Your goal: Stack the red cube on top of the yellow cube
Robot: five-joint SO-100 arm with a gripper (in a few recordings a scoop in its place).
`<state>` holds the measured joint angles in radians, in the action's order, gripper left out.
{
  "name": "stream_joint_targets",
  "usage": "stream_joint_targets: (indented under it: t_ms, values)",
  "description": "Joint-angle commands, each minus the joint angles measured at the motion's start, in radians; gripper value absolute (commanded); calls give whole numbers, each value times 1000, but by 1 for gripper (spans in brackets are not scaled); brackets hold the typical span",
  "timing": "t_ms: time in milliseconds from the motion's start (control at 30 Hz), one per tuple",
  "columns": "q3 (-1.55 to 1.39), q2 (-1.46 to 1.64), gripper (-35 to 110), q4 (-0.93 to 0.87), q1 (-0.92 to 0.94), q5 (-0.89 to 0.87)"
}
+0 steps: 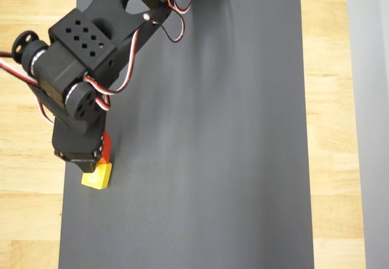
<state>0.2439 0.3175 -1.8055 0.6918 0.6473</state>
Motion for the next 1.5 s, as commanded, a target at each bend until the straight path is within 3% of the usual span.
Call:
stream_joint_targets:
  t_ms: [0, 733, 1100, 1467]
  values:
    - [44, 12, 17, -132, -3, 8]
    - [54, -6, 19, -109, -18, -11]
    - [97, -34, 38, -112, 2, -18]
    - [107, -37, 41, -114, 11, -9]
